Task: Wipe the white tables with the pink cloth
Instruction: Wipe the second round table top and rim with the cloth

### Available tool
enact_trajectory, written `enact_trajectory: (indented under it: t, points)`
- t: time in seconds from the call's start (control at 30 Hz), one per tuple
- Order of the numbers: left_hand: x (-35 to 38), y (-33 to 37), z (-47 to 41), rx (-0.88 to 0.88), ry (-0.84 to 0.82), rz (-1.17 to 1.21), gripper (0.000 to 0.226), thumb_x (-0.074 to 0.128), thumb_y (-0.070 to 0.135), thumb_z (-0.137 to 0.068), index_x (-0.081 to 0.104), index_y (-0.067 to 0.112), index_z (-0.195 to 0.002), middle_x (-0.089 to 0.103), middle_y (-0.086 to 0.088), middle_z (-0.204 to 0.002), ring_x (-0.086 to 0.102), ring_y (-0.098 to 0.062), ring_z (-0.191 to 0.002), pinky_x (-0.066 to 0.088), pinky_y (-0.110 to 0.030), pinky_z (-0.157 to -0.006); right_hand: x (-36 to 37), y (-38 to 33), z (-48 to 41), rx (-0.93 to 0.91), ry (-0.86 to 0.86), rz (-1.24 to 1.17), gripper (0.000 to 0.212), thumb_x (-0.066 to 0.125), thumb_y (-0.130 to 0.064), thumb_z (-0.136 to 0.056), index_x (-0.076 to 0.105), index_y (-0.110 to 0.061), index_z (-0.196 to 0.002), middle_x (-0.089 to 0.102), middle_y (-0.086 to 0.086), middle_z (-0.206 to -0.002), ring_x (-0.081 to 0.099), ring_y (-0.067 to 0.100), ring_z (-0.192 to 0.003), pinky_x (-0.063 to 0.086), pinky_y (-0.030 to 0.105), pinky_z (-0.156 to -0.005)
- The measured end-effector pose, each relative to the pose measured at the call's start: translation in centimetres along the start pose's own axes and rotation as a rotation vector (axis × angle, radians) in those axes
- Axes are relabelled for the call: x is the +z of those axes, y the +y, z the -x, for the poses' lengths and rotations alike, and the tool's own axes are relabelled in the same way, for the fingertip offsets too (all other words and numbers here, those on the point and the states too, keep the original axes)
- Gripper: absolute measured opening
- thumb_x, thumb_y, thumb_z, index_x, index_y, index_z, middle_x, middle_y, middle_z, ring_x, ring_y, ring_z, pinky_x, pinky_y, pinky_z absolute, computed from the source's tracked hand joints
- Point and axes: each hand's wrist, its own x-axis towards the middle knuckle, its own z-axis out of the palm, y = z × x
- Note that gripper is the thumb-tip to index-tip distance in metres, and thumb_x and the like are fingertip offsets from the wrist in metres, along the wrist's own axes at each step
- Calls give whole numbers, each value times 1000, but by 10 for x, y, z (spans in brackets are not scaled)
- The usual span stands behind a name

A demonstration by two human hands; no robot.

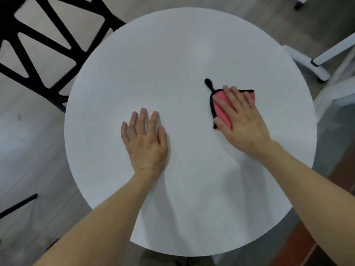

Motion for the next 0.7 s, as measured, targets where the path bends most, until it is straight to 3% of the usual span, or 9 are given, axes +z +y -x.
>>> enact_trajectory:
  t: [0.1, 0.23, 0.37, 0.43, 0.5, 0.6, 0.67, 0.7]
  points:
    - [-1, 0, 0, -8, -9, -10, 54, 37, 53, -112, 45, 33, -162, 33, 0, -175, 17, -25, -166, 8, -55, -134, -4, 12, -14, 231, 20, -8, 68, 49, -50, -108, 33, -22, -167, 20, 12, -178, 11, 31, -167, 5, 57, -134]
    - [-4, 2, 3, 131, 22, 76, 51, 49, 54, -104, 59, 30, -148, 45, 1, -167, 30, -25, -161, 15, -56, -132, 13, -47, -24, 336, 45, 2, 75, 26, -62, -111, 18, -20, -173, 6, 18, -180, 2, 31, -168, 3, 57, -135]
    - [-5, -1, 6, 342, 54, 113, 50, 57, 50, -100, 66, 26, -143, 53, -2, -160, 42, -27, -155, 23, -57, -128, 21, -106, 37, 123, 13, -40, 69, 28, -57, -115, 15, -24, -174, 2, 12, -181, -3, 26, -168, 8, 55, -135]
    - [-4, -1, 8, 437, 48, 107, 52, 59, 50, -98, 66, 26, -144, 53, -3, -160, 43, -28, -154, 25, -59, -127, 21, -100, 78, 3, -13, -42, 67, 32, -55, -115, 17, -27, -173, 2, 7, -182, -3, 23, -168, 8, 53, -135]
    - [-4, 1, 7, 485, 34, 81, 54, 58, 51, -97, 65, 27, -145, 53, -4, -161, 43, -30, -153, 25, -59, -127, 19, -61, 98, 8, 7, -32, 67, 37, -56, -113, 22, -29, -172, 7, 6, -182, 2, 23, -168, 10, 53, -135]
    - [-6, 4, 5, 476, 16, 39, 54, 56, 53, -97, 63, 31, -146, 51, -2, -161, 41, -29, -154, 24, -57, -127, 12, 1, 82, 392, 110, 32, 68, 30, -59, -113, 22, -27, -173, 11, 11, -181, 9, 27, -168, 11, 57, -134]
    - [-5, 3, 4, 458, -2, 21, 51, 54, 53, -99, 61, 34, -146, 49, 0, -162, 39, -27, -155, 22, -55, -128, 12, 3, 52, 703, 160, 30, 72, 21, -62, -111, 18, -25, -173, 9, 15, -180, 7, 31, -168, 7, 57, -134]
    - [-4, 2, 3, 451, -9, 25, 50, 54, 53, -99, 61, 35, -146, 49, 1, -162, 38, -26, -155, 22, -55, -128, 16, -9, 37, 772, 169, 23, 73, 20, -61, -110, 17, -24, -173, 8, 17, -180, 7, 32, -168, 6, 58, -134]
